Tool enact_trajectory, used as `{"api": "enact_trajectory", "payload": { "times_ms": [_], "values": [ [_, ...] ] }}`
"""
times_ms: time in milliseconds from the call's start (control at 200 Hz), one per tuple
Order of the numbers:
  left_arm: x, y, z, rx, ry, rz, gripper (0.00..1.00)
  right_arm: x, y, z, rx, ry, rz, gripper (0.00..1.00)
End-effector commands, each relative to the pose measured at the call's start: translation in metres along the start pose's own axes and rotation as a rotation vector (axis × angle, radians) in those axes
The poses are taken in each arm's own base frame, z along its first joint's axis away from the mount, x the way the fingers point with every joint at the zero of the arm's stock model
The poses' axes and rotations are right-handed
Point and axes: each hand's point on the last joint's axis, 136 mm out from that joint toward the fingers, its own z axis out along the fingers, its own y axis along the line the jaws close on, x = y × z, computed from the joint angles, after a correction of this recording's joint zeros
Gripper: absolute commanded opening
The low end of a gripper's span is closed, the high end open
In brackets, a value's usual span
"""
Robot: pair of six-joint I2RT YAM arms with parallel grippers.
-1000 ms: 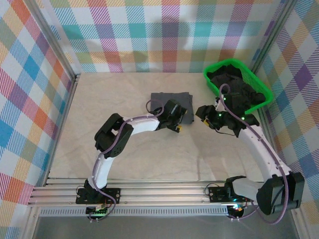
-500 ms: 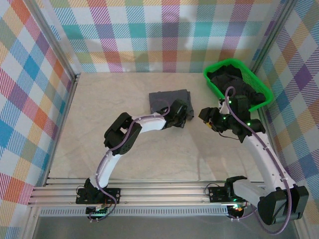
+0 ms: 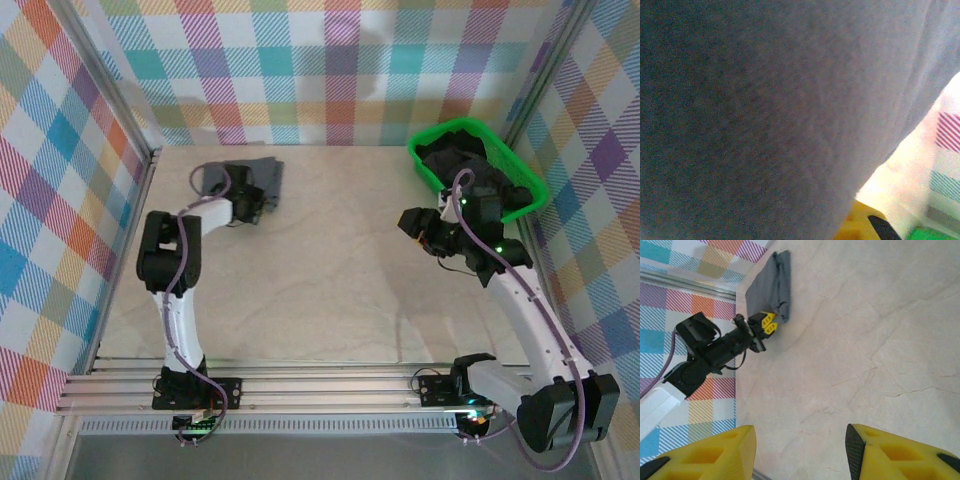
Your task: Fold and stack the t-shirts
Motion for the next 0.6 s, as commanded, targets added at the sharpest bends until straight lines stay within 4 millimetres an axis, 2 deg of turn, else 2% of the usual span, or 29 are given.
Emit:
{"api": "enact_trajectory", "payload": {
  "times_ms": [0,175,300,440,595],
  "values": [
    [-0.028,0.007,-0.006,-0.025,0.075,0.206,0.00,-0.008,0.008,0.004,-0.035,-0.004,-0.028,0.51],
    [-0.078,0.021,0.005,-0.089,0.079,0.273,0.00,-0.015,0.014,0.010,-0.047,0.008,-0.040,0.50],
    [-0.109,0.018,0.007,-0.083,0.042,0.279,0.00,-0.019,0.028,0.009,-0.101,0.001,-0.078,0.50],
    [-0.124,0.015,0.008,-0.099,0.029,0.299,0.00,-0.023,0.040,0.004,-0.165,-0.032,-0.116,0.51],
    [-0.131,0.013,-0.004,-0.113,-0.008,0.313,0.00,-0.024,0.049,0.000,-0.218,-0.066,-0.155,0.53]
  ]
}}
